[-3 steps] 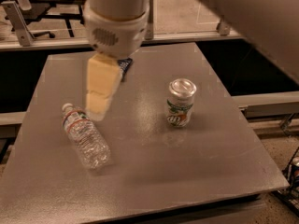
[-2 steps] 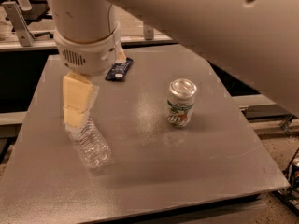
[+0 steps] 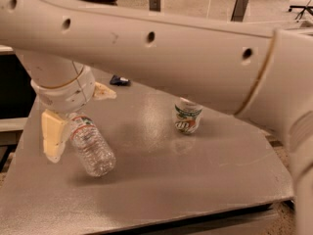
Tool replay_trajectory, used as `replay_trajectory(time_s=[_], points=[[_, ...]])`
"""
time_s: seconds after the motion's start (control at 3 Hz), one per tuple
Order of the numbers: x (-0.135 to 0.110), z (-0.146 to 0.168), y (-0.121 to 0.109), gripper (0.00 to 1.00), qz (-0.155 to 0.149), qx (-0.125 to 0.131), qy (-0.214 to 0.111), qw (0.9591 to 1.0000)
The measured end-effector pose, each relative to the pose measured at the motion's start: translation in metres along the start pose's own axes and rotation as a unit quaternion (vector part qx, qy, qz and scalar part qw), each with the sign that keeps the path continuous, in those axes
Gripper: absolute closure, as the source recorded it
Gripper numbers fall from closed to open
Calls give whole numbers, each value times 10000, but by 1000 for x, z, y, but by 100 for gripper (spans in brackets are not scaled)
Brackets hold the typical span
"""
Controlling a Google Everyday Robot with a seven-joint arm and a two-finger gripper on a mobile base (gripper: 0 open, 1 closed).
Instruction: Place water bottle upright
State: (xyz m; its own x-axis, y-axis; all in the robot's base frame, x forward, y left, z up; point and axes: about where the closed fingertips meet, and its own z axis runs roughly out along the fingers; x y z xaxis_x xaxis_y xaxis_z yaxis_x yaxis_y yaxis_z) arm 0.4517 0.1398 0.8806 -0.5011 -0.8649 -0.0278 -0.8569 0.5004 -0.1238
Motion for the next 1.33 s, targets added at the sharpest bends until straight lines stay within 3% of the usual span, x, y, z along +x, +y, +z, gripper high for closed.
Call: replay_trajectory(time_s=[0.33,1.0,1.33], points=[[-15,23,8,0,153,-123,207,9996],[-28,33,20,47,188,-346,333,9987],[-30,19,13,78,-43,-417,124,9990]])
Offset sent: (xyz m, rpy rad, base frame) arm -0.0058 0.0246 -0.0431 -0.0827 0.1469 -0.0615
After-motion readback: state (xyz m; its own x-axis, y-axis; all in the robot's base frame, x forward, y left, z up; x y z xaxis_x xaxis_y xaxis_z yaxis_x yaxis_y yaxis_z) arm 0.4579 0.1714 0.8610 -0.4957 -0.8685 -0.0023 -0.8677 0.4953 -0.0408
